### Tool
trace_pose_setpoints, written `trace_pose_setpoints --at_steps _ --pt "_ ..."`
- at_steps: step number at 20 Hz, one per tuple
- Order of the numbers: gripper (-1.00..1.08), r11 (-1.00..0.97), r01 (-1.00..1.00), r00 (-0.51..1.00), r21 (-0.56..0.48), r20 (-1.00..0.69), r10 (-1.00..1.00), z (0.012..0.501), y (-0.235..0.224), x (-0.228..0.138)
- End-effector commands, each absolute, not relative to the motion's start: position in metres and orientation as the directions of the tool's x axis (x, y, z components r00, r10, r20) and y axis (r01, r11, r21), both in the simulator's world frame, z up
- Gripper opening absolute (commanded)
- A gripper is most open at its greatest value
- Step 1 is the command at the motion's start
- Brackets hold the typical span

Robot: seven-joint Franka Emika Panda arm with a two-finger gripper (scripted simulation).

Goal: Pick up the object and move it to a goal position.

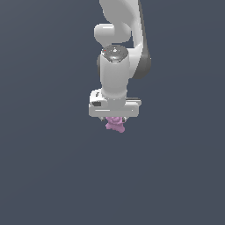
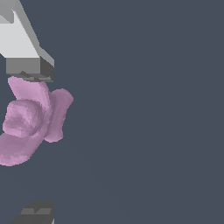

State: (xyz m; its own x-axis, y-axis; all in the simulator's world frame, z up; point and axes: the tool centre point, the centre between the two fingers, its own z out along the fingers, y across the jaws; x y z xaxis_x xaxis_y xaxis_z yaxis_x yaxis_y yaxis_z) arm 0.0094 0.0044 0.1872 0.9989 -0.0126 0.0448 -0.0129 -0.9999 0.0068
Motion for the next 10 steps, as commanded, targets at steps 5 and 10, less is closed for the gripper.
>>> trace_pose_setpoints --at_steps 5,10 --pt "1.0 -1.0 -0.001 0.999 0.012 0.041 -0.001 0.1876 0.003 0.0098" --pt "1.0 -1.0 0.019 0.999 0.022 0.035 0.02 0.1885 0.0001 0.0106"
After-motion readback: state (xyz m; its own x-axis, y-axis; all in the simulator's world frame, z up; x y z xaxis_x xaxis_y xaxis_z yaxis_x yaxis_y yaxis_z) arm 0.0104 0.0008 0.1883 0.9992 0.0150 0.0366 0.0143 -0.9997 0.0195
